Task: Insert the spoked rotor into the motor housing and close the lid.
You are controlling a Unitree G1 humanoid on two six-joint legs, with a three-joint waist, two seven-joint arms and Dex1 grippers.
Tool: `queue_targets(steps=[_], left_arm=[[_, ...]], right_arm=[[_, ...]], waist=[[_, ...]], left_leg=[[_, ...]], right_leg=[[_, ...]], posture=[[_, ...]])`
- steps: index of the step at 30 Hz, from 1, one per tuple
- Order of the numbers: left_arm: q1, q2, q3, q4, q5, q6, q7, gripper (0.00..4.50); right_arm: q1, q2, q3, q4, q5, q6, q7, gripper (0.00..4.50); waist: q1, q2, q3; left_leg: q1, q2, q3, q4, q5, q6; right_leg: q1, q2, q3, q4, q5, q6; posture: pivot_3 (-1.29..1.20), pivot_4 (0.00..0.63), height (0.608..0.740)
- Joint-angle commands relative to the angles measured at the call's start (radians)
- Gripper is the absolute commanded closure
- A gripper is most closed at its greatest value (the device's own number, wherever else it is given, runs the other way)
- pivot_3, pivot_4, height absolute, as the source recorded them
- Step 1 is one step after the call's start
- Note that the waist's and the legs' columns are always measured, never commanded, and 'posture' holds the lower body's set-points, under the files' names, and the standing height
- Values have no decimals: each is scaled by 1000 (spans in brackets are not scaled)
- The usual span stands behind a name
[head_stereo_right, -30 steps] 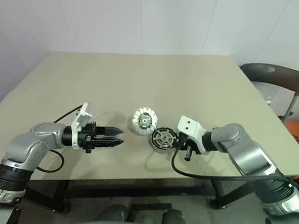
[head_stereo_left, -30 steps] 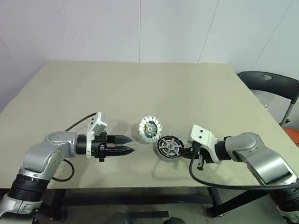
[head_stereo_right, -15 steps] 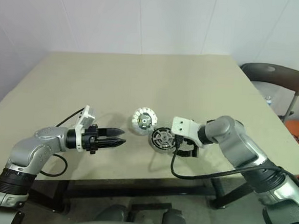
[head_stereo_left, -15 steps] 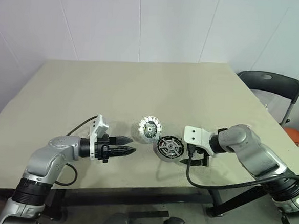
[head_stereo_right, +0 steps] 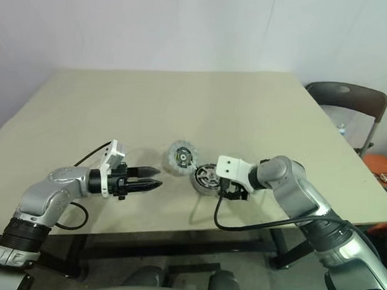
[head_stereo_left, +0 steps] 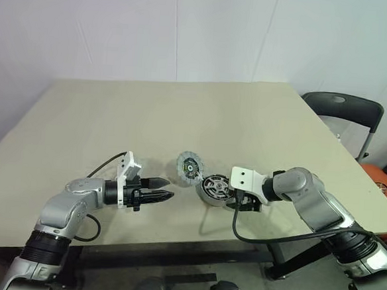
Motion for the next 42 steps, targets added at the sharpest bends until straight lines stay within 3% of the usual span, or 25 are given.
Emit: queue_targets(steps=[1,3,16,19,29,42], left_arm=[[-18,-2,-2,2,12,-30,-7,2037],[-17,-3,-5,4,17,-33,-8,2037],[-32,-2,-12,19,46,-35,-11,2037],[-39,0,-21,28,64,-39,-12,2037],[-60,-6,-37,28,73,-32,-8,2037],[-82,-11,-52,6,75,-8,7,2037]], right_arm=[[8,17,7,-22,4,13,14,2545],[10,19,6,-28,1,18,17,2995],[11,48,3,-24,-9,20,26,2995],[21,45,-3,-48,13,29,52,3309],[3,104,-18,-29,-7,35,16,3322],[-84,264,1,22,9,112,-16,3322]], waist=[[-9,0,0],[-19,0,0],[-26,0,0],[-26,0,0],[-30,0,0],[-27,1,1]], left_leg=[[1,2,2,0,0,0],[2,4,3,0,0,0],[4,5,3,0,0,-1],[4,5,3,0,0,-1],[3,6,3,-1,-1,-2],[3,9,1,-1,-2,-3]], right_leg=[[0,0,-1,0,1,-1],[0,0,-2,0,1,-1],[1,0,-3,1,1,-2],[1,0,-3,1,1,-2],[-1,2,-3,1,1,-2],[-2,8,-3,1,3,-5]], posture=[[0,0,740],[0,0,740],[0,0,740],[0,0,740],[0,0,740],[0,0,740]])
